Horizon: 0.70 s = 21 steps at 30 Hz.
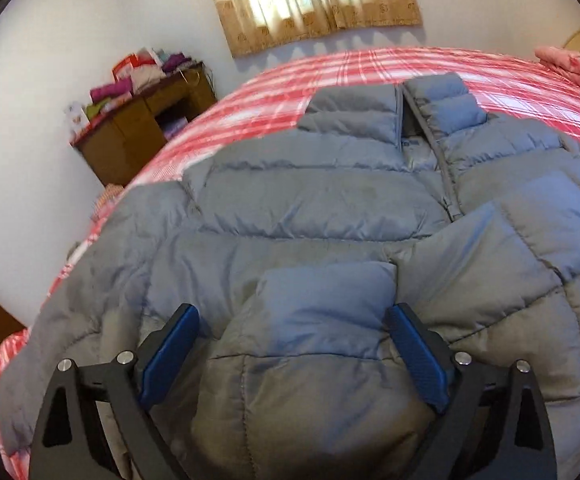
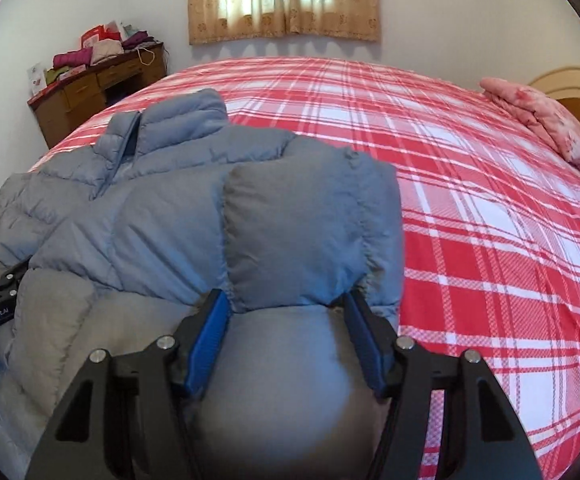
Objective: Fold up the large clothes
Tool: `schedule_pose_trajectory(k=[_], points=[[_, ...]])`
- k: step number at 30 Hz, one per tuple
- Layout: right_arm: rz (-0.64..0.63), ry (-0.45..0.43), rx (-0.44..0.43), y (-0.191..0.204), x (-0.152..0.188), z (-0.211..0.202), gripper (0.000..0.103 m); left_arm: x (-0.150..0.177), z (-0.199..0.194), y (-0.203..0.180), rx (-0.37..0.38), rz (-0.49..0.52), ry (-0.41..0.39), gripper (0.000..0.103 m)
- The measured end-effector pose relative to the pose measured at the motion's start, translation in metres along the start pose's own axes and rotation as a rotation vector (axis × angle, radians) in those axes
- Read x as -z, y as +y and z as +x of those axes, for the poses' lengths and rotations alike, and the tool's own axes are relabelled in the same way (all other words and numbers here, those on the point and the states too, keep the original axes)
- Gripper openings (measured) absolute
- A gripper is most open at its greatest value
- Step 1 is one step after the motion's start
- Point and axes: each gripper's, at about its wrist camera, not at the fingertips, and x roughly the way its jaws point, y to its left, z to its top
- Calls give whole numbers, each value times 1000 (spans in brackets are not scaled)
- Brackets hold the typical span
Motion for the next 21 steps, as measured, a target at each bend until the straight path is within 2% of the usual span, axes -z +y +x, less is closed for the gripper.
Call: schedule_pose_trajectory(k=[9, 19, 21], points=[[-25, 29, 38, 6, -2, 8, 64, 2, 8, 6, 30, -45, 31, 102], [-50, 46, 69, 8, -8, 5, 63, 4, 10, 9, 38, -53, 27, 102], [-62, -2, 117, 11, -11, -12, 62, 4, 10, 9, 39, -52, 25, 102]])
